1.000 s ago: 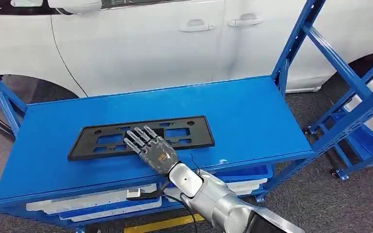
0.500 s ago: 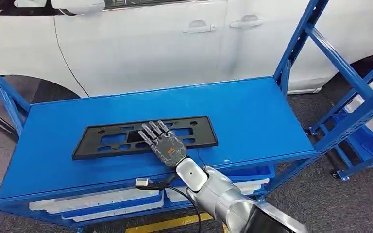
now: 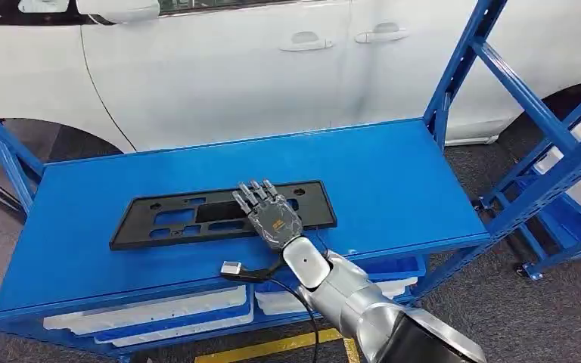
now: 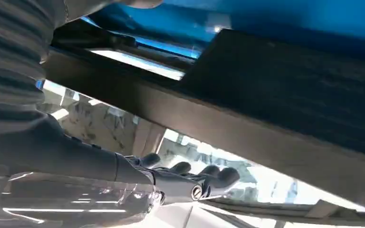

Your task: Take the parts from the cabinet and place them on the table.

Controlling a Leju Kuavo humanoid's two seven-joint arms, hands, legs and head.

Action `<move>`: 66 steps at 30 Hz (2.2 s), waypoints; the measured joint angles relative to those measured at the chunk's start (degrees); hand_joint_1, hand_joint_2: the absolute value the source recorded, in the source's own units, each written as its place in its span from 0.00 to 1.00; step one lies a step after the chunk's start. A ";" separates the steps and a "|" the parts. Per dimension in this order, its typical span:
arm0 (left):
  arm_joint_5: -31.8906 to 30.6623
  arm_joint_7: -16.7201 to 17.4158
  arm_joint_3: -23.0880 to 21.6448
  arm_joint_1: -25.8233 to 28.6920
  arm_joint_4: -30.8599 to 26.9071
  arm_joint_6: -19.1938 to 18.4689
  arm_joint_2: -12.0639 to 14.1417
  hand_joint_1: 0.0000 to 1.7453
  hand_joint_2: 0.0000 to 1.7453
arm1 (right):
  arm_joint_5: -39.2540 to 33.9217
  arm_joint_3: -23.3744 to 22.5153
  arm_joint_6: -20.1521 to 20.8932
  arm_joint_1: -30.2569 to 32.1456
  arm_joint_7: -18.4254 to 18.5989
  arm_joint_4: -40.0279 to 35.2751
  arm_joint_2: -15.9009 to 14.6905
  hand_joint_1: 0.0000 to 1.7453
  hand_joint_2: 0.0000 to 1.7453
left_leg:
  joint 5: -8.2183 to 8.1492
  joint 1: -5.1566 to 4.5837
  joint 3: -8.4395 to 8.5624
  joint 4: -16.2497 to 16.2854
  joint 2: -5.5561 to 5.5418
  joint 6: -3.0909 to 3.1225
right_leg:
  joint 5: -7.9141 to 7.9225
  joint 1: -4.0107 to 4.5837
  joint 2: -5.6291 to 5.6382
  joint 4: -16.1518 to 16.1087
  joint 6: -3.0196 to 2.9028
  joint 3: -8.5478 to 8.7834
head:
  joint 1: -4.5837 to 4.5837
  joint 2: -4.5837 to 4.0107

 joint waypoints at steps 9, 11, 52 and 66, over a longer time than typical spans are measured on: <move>0.11 -1.16 0.02 0.65 0.04 0.02 0.13 0.00 0.00 | -1.79 -1.68 5.09 -0.33 0.89 0.70 -0.98 1.00 1.00 | 0.59 0.02 -0.38 -0.40 0.26 2.02 | -8.02 -0.45 -0.11 17.78 1.51 -8.03 | 0.00 0.00; 0.11 -1.31 0.02 0.70 0.04 -0.04 0.13 0.00 0.00 | -2.03 -2.03 5.81 -0.35 1.38 0.79 -1.18 1.00 1.00 | 0.61 -0.03 -0.22 -0.36 0.17 1.97 | -3.31 -0.42 -0.11 9.31 0.99 -3.56 | 0.00 0.00; 0.11 -5.03 -1.44 -1.00 0.04 0.20 0.42 0.00 1.00 | -5.18 -8.52 -4.94 -1.18 -3.15 -0.39 -1.57 1.00 1.00 | -6.44 0.26 -5.77 11.87 0.10 -1.12 | 0.12 -0.51 -0.27 -0.38 -1.37 -0.11 | 0.00 0.00; 0.11 -8.76 1.55 -0.85 0.07 0.09 0.59 0.00 1.00 | -60.88 -28.80 -0.47 6.55 -42.63 -34.12 0.64 1.00 1.00 | 0.87 0.22 -1.99 0.26 -0.33 1.75 | -5.39 -0.08 -0.14 6.69 0.83 -2.98 | 0.00 0.00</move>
